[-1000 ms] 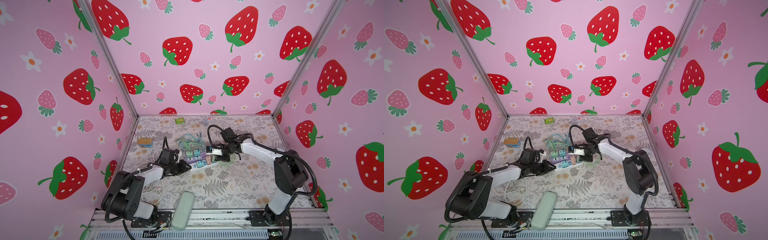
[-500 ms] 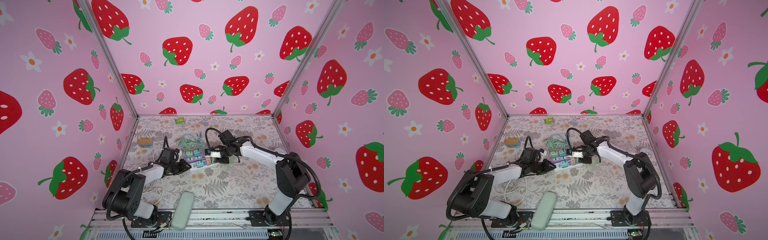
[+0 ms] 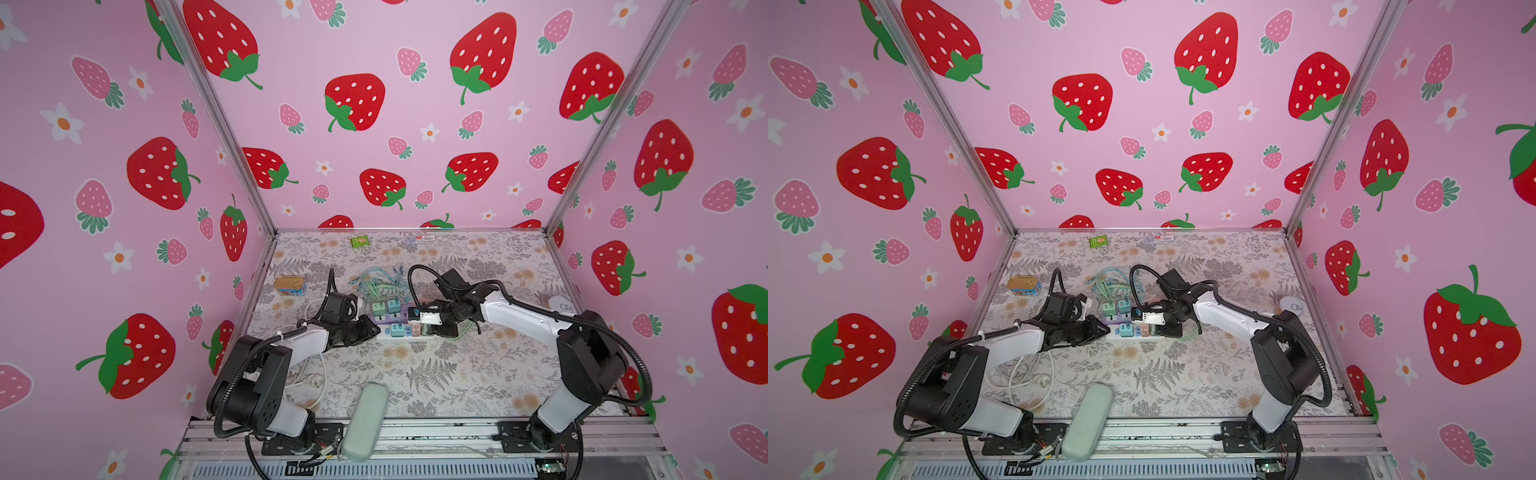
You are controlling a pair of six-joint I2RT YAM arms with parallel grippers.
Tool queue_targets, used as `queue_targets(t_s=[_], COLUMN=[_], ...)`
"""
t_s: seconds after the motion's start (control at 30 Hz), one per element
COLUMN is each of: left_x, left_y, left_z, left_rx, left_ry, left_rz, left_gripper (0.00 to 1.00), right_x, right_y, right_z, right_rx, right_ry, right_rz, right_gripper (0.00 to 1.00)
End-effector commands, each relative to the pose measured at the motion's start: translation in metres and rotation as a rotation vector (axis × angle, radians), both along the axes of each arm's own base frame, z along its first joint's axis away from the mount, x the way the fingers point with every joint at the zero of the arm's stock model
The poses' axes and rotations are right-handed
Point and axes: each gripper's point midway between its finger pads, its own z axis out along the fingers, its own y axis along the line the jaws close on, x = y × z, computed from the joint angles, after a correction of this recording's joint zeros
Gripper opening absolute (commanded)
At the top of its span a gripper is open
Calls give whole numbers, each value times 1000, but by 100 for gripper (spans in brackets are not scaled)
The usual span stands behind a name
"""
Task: Insert the plug
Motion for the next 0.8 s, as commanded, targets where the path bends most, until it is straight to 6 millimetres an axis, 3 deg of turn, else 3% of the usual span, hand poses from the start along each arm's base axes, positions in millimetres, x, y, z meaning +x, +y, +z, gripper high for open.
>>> queue_targets(t_s=[0.0,0.27,0.37,0.57,0.77], left_x=[7,8,3,-8,-24], left_y=[2,-4,-11,-3,-10], left_z=[-1,7,27,70,106], left_rx=[27,-11,-62,-42,-86], left_ry=[-2,-12,-40,-115,-194], left_rz=[-4,-30,-63,-73,-121], left_gripper=[29,28,29,31,36], right_x=[-30,-38,-43,-46,-33], right_y=[-8,-2,-2,-4,-2], right_z=[-9,7,8,8,22], right_rx=[-39,39,71,117,169], right_ry=[93,108,118,117,47], right_rz=[32,31,19,-30,-96], right_gripper=[16,16,15,15,15])
